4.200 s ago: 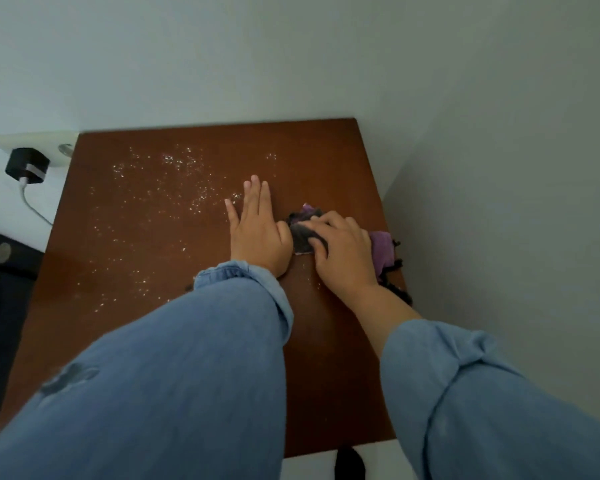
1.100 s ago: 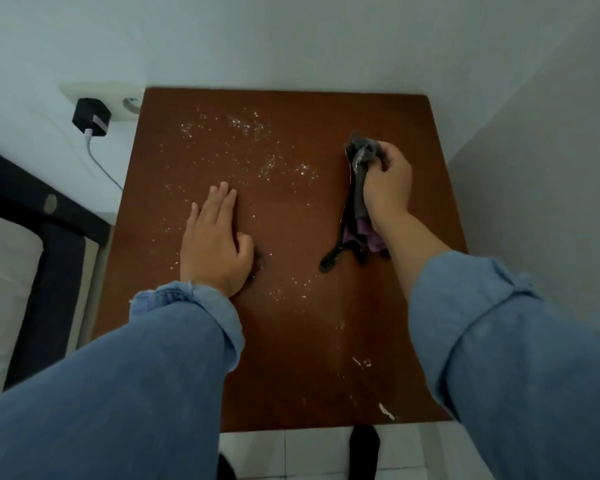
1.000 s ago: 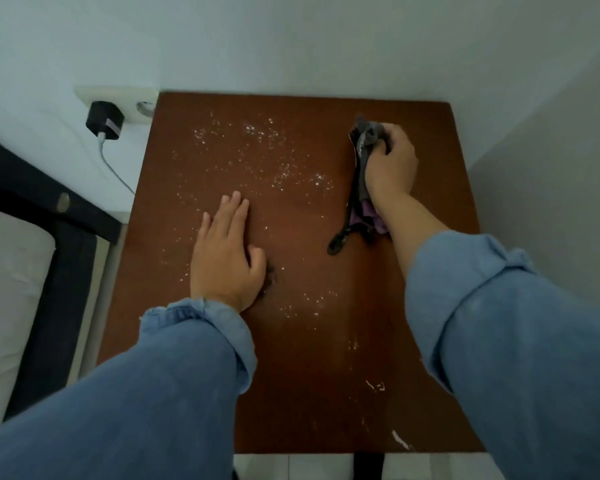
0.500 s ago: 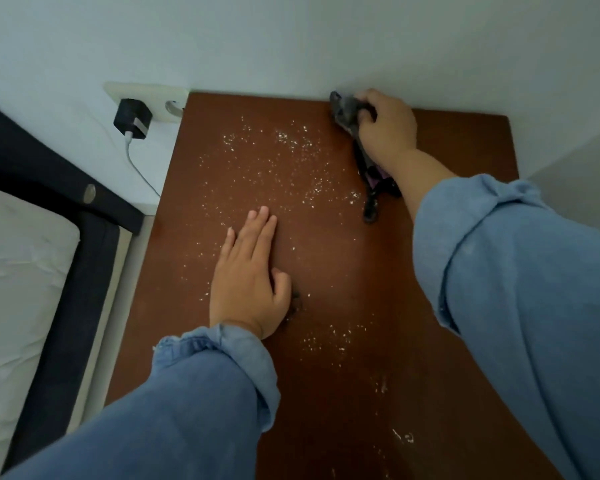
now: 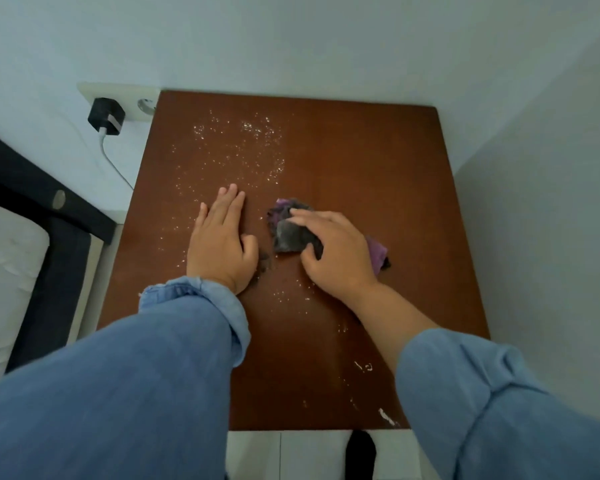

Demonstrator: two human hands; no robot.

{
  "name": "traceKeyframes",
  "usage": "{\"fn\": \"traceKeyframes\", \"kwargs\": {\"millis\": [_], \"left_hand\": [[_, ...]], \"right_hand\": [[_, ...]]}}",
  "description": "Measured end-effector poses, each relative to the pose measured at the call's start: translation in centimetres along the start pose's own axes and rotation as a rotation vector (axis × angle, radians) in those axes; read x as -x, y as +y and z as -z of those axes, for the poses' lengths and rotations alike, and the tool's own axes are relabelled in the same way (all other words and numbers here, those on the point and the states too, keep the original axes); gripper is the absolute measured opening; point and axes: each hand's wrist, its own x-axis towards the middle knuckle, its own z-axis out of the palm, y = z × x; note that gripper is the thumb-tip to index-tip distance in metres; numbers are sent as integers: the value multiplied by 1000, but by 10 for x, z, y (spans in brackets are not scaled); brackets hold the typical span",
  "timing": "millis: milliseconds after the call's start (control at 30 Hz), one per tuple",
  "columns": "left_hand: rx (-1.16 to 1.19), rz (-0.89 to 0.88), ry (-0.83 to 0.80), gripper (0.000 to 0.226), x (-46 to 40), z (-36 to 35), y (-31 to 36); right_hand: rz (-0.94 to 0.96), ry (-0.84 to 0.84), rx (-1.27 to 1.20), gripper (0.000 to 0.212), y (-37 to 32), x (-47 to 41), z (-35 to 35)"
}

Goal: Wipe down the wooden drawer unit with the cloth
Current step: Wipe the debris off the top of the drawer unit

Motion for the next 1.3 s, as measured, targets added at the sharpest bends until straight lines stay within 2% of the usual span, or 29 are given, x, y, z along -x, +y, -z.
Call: {"fn": "traceKeyframes", "kwargs": {"millis": [300, 433, 533, 633, 733, 933, 1100, 1300], "left_hand": [[37, -13, 15, 67, 1, 1, 3], [81, -59, 93, 63, 9, 6, 5], [73, -58, 126, 63, 16, 11, 2], [42, -21, 119, 62, 23, 18, -10], [11, 22, 111, 63, 23, 30, -26], [22, 30, 38, 63, 26, 30, -49], [64, 48, 84, 60, 15, 27, -47], [84, 75, 58, 63, 18, 26, -50]], "right_hand": [[76, 31, -61, 48, -20, 82, -11], [57, -46, -104, 48, -26, 113, -9], [46, -80, -239, 54, -33, 112, -3], [-169, -75, -430, 61, -44, 81, 17], [-291, -20, -566, 55, -47, 32, 37], [-269, 131, -608, 49, -38, -62, 50], [-196, 252, -550, 41, -28, -149, 36], [-148, 212, -390, 41, -12, -227, -2]]}}
